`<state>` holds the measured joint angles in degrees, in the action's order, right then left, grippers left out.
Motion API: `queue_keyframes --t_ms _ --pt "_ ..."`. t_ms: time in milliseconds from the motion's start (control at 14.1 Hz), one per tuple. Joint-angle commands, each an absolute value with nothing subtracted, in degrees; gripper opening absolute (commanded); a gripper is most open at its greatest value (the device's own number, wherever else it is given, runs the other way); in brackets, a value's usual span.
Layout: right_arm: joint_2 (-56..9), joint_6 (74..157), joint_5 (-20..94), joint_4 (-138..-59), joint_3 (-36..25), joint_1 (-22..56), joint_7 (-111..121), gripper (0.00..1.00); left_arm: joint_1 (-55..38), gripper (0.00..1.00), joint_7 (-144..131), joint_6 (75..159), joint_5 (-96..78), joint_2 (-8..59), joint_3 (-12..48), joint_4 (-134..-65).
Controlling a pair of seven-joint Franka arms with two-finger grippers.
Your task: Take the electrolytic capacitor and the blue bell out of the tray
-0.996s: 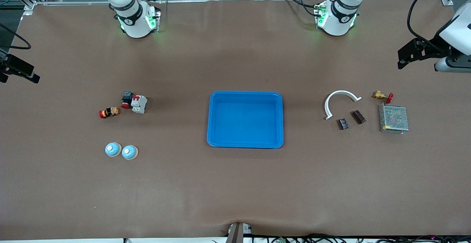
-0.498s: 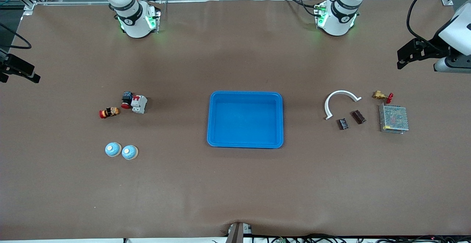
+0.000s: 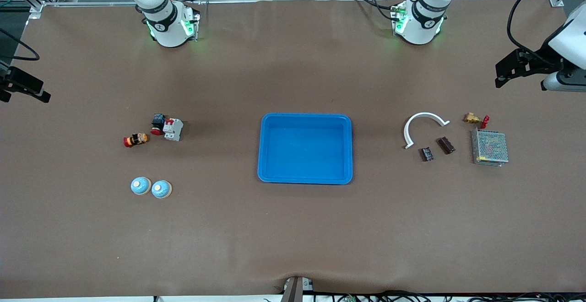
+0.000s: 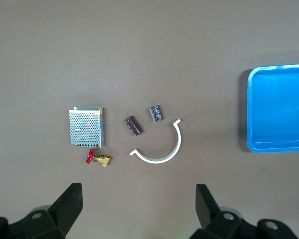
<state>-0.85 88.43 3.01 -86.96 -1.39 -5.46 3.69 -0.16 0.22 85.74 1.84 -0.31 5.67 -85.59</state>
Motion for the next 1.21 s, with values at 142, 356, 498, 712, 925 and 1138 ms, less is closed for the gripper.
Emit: queue_keyframes --t_ms 142,356,498,712,925,1138 --pt "0.18 88.42 2.99 -87.80 -0.88 -5.45 3.08 1.00 0.09 1.00 0.88 85.08 0.35 0.00 5.19 -84.20" --pt "0.09 88.24 2.99 -87.80 -0.88 -5.19 2.90 1.00 0.00 1.00 0.62 84.64 0.44 -0.35 5.45 -84.46" --pt "0.09 88.24 2.99 -87.80 -0.88 -4.92 3.08 1.00 0.09 1.00 0.61 83.15 0.44 -0.35 5.54 -84.55" --pt "0.09 88.07 3.16 -87.80 -0.70 -4.75 2.99 1.00 0.09 1.00 0.97 82.97 0.35 -0.44 5.19 -84.38" --pt "0.09 88.15 3.16 -87.54 -0.79 -3.60 2.46 1.00 0.09 1.00 1.14 83.06 0.26 0.09 5.19 -84.29" --pt "0.09 88.24 3.16 -87.45 -0.79 -3.52 2.46 1.00 -0.09 1.00 0.88 83.06 0.26 0.18 5.36 -84.20"
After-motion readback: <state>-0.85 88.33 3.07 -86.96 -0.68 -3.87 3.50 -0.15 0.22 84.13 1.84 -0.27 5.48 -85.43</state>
